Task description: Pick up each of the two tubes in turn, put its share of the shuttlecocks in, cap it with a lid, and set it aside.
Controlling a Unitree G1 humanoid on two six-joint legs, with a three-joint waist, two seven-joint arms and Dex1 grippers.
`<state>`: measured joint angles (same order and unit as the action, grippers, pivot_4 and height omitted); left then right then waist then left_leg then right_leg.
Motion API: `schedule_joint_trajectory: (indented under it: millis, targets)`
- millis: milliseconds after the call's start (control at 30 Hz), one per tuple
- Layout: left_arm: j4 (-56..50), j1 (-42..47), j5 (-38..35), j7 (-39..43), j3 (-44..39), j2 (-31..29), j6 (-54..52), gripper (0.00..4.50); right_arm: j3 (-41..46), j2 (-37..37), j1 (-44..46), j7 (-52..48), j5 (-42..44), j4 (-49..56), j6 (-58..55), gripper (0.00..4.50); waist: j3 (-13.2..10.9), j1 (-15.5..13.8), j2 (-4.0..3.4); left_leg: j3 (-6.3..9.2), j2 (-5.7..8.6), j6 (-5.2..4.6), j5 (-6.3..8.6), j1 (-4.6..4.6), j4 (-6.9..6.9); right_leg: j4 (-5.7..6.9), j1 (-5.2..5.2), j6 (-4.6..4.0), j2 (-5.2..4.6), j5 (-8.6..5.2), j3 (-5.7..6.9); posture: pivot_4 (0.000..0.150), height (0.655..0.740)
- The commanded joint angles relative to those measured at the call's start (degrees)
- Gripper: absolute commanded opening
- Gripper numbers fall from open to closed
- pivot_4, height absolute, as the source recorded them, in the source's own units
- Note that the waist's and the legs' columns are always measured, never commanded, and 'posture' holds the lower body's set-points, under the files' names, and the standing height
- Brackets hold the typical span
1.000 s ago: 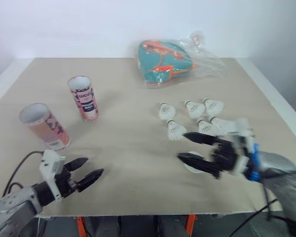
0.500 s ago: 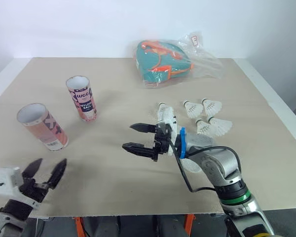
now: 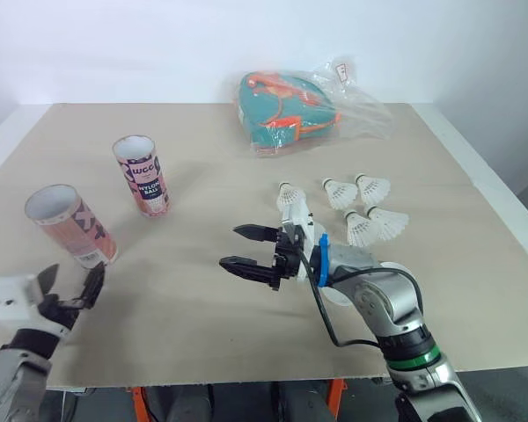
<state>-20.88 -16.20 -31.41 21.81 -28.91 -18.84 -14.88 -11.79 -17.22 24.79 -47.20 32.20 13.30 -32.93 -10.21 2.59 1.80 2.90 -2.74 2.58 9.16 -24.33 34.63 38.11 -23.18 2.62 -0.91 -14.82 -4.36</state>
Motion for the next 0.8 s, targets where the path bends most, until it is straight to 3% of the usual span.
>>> schedule_joint_trajectory:
  millis: [33, 800]
  targets:
    - [2.48, 2.90, 1.52, -0.06, 1.41, -0.71, 0.98, 4.50, 3.01, -0.22, -1.12, 2.26, 2.20, 5.45, -1.27, 4.45, 0.00, 0.00, 0.01, 0.00, 0.00, 0.00, 0.00, 0.00, 0.00, 0.01, -0.02, 0.04, 0.01, 0.02, 0.00, 0.150, 0.7387]
    - [19.84, 20.10, 7.73, -3.10, 5.04, -1.80, 4.13, 4.50, 7.64, -4.10, -6.18, 6.28, 4.45, 11.84, -3.50, 4.45, 0.02, -0.07, 0.03, 0.08, -0.03, 0.07, -0.07, 0.00, 0.01, 0.03, 0.01, 0.19, 0.13, 0.17, -0.05, 0.150, 0.7387]
